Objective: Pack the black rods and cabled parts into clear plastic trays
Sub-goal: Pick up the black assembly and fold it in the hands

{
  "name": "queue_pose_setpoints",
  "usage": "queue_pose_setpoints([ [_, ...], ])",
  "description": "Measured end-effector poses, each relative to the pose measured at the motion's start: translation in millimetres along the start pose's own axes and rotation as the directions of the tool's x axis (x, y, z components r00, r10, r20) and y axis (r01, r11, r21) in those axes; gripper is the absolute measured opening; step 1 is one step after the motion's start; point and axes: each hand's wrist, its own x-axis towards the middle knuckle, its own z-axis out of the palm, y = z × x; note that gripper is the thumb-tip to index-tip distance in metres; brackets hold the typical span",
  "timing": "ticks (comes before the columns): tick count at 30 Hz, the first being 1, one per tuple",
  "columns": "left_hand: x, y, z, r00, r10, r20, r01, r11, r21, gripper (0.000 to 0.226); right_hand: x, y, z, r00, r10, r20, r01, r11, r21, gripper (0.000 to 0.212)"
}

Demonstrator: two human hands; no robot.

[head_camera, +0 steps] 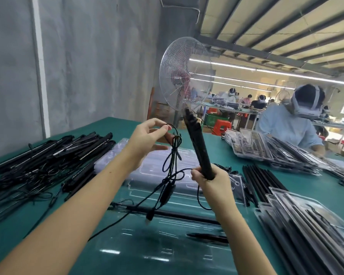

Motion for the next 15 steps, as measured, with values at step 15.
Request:
queue_pose_setpoints([
  [15, -33, -16, -22, 0.992, -0.123, 0.009, 0.118, 0.969, 0.215, 0.011, 5, 1, -3, 0.998, -0.04, -0.055, 0.033, 0.993, -0.114, 0.015],
])
